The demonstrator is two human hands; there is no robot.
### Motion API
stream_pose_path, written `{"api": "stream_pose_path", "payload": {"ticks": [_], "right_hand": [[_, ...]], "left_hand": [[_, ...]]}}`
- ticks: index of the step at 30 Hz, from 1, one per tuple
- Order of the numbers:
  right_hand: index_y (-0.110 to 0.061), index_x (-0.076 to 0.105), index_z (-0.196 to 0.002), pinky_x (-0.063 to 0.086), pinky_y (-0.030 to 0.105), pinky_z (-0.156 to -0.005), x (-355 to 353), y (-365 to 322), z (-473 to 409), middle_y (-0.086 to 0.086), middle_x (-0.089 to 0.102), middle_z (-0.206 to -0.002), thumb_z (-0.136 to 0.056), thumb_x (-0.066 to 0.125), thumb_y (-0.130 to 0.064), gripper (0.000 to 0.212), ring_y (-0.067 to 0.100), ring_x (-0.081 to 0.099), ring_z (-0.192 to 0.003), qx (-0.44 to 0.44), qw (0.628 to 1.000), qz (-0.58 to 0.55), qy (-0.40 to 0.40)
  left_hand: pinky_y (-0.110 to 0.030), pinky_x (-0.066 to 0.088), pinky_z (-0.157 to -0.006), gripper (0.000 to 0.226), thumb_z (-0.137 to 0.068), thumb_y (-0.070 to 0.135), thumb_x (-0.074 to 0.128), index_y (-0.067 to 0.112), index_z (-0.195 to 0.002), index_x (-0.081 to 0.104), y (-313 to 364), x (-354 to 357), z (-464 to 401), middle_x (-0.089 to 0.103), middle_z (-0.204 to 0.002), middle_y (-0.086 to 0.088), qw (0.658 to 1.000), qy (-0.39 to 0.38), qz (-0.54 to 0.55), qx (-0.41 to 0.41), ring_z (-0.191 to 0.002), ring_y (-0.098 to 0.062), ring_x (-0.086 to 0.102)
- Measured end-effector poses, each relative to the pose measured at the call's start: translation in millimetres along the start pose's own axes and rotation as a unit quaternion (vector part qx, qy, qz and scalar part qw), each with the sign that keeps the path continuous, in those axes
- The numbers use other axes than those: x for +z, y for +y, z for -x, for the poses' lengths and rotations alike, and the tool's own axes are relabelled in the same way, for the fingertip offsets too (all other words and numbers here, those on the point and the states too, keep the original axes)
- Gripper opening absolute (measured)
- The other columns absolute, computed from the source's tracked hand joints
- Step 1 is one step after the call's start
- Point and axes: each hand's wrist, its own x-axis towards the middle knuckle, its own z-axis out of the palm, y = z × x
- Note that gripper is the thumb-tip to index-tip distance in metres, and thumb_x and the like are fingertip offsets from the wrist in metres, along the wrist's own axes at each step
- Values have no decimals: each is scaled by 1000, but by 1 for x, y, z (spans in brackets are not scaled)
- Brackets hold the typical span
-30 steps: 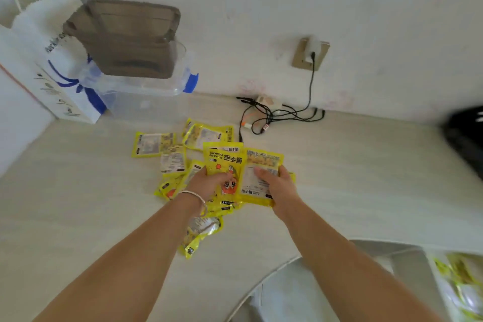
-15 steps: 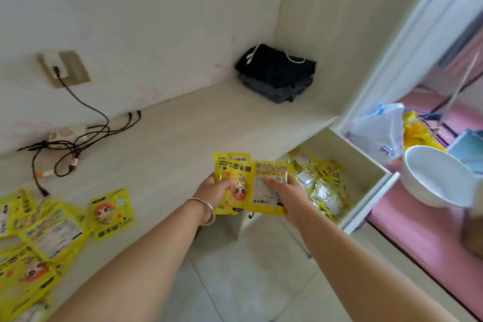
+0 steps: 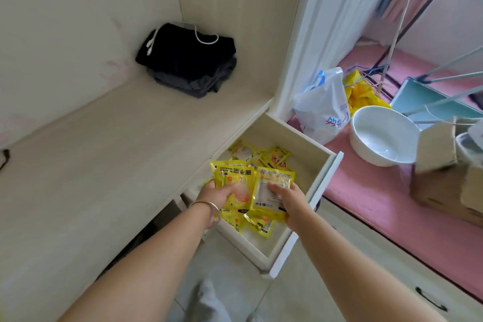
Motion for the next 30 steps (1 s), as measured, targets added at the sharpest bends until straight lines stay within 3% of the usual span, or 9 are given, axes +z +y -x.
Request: {"api": "stream_pose_path", "payload": {"ticks": [4, 6, 9, 13, 16, 18, 22, 27, 30], "right_hand": [[-11, 39, -138, 58, 37, -64, 4, -6, -49, 18, 64, -117, -76, 76, -23, 73, 30, 70, -81, 33, 999, -32, 24], [-11, 36, -141, 57, 35, -62, 8, -9, -70, 18, 63, -118, -76, 76, -23, 77, 29, 69, -81, 47, 996, -51, 49], [-12, 34, -142, 59, 45, -76, 11, -14, -98, 17, 61, -120, -72, 76, -27, 83, 31, 70, -89, 65, 994, -53, 71], [-19, 35, -137, 49, 57, -95, 6, -17, -138, 14, 54, -129, -65, 70, -23, 80, 36, 60, -110, 110, 990, -12, 82], [-25, 30, -142, 44, 59, -100, 2, -11, -168, 14, 45, -141, -54, 67, -23, 95, 39, 52, -121, 126, 989, -2, 77], [-28, 28, -143, 45, 58, -99, 0, -12, -183, 14, 50, -138, -58, 71, -21, 96, 38, 56, -117, 122, 989, -12, 85], [-37, 19, -147, 44, 58, -101, 1, -18, -211, 8, 45, -144, -71, 78, -20, 98, 33, 54, -122, 106, 988, -40, 108], [-19, 37, -142, 43, 53, -104, 7, -20, -247, 9, 58, -132, -82, 70, -19, 69, 30, 58, -117, 108, 987, -41, 107], [-14, 38, -142, 39, 50, -108, 11, -20, -260, 11, 54, -137, -89, 62, -18, 59, 30, 53, -123, 112, 986, -15, 127]], "left_hand": [[-50, 49, -97, 120, -31, 73, 80, 21, -135, 46, 1, 3, -74, 57, -134, -6, 999, -4, -38, -21, -120, -28, 57], [-49, 44, -103, 107, -46, 65, 79, 19, -136, 45, 20, 11, -85, 57, -134, -6, 997, -18, -70, -34, -122, -27, 55], [-46, 39, -107, 83, -72, 37, 76, 14, -141, 37, 31, 25, -113, 55, -134, -9, 994, -37, -75, -73, -125, -29, 51], [-57, 44, -100, 77, -59, 19, 71, 10, -131, 45, 21, 44, -162, 67, -103, -14, 987, -59, -52, -140, -108, -34, 63], [-59, 43, -99, 96, -51, 23, 78, 16, -138, 38, -9, 53, -204, 59, -130, -15, 982, -58, -8, -181, -118, -35, 58], [-57, 40, -103, 114, -41, 32, 83, 22, -142, 33, -11, 62, -219, 48, -142, -13, 980, -35, 30, -192, -126, -34, 51], [-53, 35, -109, 86, -80, 24, 72, 24, -148, 21, 3, 76, -240, 33, -152, -8, 982, 34, 28, -181, -137, -32, 37], [-38, 56, -69, 70, -85, 17, 67, 22, -144, 30, 0, 89, -274, 42, -145, -12, 975, 77, 110, -176, -123, -37, 52], [-37, 54, -73, 72, -88, 11, 62, 24, -147, 23, 1, 92, -286, 33, -152, -9, 976, 98, 123, -152, -128, -36, 47]]}}
